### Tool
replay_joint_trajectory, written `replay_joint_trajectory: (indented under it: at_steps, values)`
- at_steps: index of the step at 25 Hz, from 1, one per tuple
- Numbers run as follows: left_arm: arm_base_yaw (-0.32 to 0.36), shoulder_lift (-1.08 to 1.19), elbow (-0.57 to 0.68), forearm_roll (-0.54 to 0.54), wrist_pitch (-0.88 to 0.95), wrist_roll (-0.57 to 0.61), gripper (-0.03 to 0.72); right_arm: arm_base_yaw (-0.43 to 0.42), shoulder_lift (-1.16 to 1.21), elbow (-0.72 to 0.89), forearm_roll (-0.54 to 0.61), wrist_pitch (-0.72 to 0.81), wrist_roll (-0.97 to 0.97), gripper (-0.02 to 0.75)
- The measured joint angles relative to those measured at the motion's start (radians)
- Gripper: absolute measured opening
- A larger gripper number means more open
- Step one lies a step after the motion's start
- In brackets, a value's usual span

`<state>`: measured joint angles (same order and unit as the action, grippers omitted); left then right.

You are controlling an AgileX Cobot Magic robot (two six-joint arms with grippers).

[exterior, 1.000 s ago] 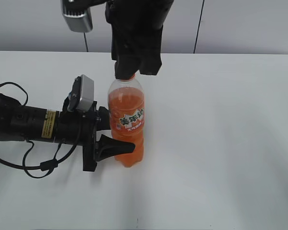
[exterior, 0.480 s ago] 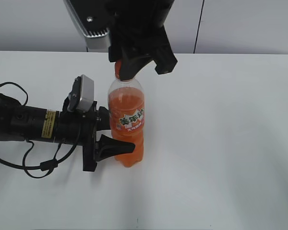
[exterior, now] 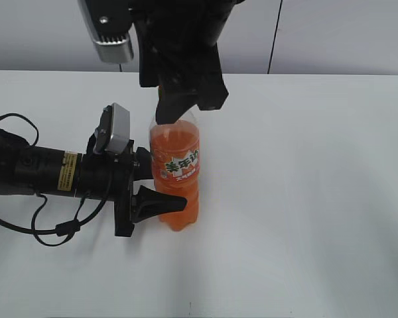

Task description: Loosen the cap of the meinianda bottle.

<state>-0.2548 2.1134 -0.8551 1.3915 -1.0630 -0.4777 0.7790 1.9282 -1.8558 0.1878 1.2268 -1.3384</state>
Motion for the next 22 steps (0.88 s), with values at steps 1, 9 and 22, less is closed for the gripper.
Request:
replay_joint_trajectory:
  at_steps: [1, 9, 22]
  values:
    - [0.0, 0.0, -0.001, 0.0, 0.0, 0.0, 0.412, 0.0, 0.0, 0.0, 0.014, 0.0, 0.002, 0.447]
    - [0.0, 0.0, -0.001, 0.0, 0.001, 0.0, 0.412, 0.0, -0.022, 0.0, 0.04, 0.0, 0.061, 0.487]
    - [0.0, 0.0, -0.001, 0.0, 0.001, 0.0, 0.412, 0.0, -0.133, 0.0, 0.035, -0.001, 0.965, 0.489]
